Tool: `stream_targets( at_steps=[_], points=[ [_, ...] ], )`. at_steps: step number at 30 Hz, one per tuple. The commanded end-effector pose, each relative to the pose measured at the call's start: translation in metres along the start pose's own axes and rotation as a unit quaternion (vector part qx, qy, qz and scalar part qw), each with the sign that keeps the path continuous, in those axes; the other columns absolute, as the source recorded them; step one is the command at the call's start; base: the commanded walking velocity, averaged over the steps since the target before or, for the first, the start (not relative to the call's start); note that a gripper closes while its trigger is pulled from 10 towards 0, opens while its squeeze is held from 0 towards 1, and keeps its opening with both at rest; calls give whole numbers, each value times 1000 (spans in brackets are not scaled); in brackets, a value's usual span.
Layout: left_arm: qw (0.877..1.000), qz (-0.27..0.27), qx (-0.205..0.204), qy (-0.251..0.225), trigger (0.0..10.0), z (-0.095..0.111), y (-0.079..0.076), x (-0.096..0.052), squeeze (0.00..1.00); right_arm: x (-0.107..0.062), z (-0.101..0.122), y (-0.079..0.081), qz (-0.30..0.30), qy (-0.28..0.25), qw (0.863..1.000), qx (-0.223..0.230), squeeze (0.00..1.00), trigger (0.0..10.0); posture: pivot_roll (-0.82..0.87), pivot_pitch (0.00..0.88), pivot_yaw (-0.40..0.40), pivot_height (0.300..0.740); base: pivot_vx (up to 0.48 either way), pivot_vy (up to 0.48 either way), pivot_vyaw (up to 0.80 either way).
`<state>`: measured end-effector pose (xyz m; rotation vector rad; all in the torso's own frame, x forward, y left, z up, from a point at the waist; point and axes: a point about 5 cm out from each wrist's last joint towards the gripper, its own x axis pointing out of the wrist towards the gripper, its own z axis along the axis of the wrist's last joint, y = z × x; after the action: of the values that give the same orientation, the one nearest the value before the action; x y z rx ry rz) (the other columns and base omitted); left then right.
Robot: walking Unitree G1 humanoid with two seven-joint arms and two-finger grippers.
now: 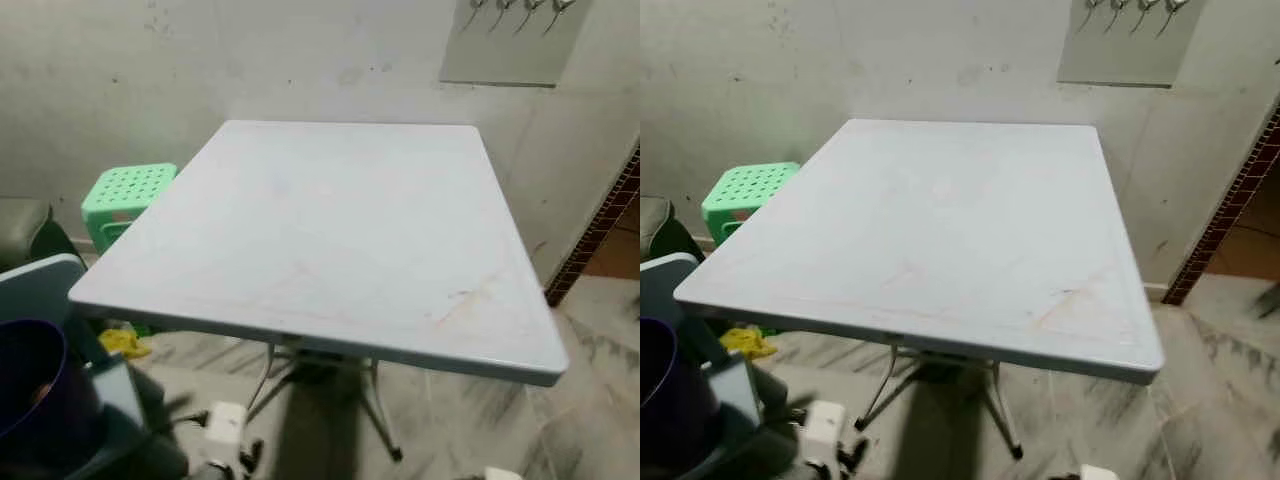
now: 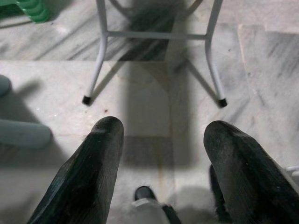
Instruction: Picking trash to rubbish bin
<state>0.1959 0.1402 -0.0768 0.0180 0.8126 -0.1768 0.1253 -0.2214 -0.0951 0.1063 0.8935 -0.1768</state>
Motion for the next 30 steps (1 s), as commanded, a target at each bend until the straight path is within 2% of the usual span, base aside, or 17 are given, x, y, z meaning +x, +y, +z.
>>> stream_targets(
  at_steps=[1, 3, 16, 23, 30],
  points=[
    [1000, 23, 4, 10, 10000, -4, 14, -3, 0, 1, -1, 9, 10, 2, 1000, 8, 0, 10000, -75, 0, 25, 740, 0, 0, 0],
    [999, 29, 11, 10, 10000, -4, 15, -3, 0, 1, -1, 9, 11, 1, 1000, 9, 0, 10000, -74, 0, 23, 740, 0, 0, 0],
    [998, 46, -11, 28, 10000, -24, 24, -11, 0, 3, 2, 10, 11, 7, 1000, 5, 0, 10000, -52, 0, 5, 740, 0, 0, 0],
    [998, 49, -16, 24, 10000, -22, 25, -11, 0, 4, 3, 13, 13, 8, 1000, 1, 0, 10000, -46, 0, 5, 740, 0, 0, 0],
    [999, 39, -6, 17, 10000, -15, 22, -8, 0, 3, 2, 12, 4, 6, 1000, 24, 0, 10000, -54, 0, 18, 740, 0, 0, 0]
  ],
)
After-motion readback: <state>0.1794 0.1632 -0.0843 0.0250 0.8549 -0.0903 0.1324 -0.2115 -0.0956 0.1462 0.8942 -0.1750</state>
